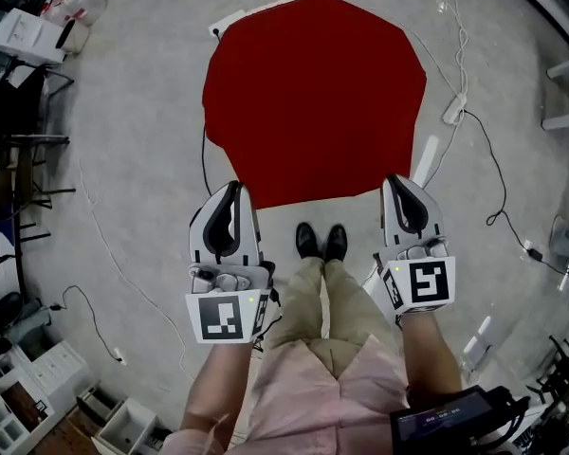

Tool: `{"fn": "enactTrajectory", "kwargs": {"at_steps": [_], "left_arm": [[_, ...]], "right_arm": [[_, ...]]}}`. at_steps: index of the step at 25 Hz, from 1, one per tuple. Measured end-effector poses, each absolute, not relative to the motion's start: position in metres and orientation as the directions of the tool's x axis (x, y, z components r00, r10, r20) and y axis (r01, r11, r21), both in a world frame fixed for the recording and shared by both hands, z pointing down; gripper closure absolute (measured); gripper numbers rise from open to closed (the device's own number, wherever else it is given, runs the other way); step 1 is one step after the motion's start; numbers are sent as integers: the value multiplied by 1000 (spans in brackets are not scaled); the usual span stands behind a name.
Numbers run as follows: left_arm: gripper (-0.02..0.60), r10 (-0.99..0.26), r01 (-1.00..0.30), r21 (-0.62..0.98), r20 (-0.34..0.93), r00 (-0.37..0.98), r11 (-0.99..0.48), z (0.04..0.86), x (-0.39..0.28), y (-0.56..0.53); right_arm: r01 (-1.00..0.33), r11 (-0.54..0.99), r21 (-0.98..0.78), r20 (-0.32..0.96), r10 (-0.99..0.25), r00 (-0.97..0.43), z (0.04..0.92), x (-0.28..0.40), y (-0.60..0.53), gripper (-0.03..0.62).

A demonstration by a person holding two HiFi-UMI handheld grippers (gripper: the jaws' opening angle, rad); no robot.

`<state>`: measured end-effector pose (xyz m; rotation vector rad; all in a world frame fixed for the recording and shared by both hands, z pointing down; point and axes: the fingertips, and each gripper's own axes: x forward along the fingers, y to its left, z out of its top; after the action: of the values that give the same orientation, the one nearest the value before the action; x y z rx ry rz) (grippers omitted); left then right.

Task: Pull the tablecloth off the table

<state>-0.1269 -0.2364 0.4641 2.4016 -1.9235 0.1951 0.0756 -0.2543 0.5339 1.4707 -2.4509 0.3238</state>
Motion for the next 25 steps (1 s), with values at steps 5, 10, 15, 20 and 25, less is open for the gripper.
{"fn": "enactTrajectory", "kwargs": {"at_steps": [5, 10, 15, 20, 25], "left_arm": [[546, -958, -972, -10, 172, 228, -233, 503, -127, -224], [546, -945, -961, -4, 182, 272, -278, 540, -112, -222], [546, -943, -963, 21, 197, 268, -269, 568, -114, -218], [543, -930, -950, 41, 196, 311, -310, 586, -107, -215], [383, -920, -939, 63, 190, 344, -338, 600, -97, -212]], "right_arm": [[-872, 486, -57, 365, -803, -472, 568, 70, -241, 574], [-863, 502, -62, 376, -789, -486, 600, 74, -237, 574], [-853, 518, -61, 390, -774, -498, 624, 75, -231, 574], [-840, 539, -63, 388, -762, -519, 638, 71, -230, 572], [-822, 566, -63, 368, -753, -546, 642, 69, -229, 542]]}}
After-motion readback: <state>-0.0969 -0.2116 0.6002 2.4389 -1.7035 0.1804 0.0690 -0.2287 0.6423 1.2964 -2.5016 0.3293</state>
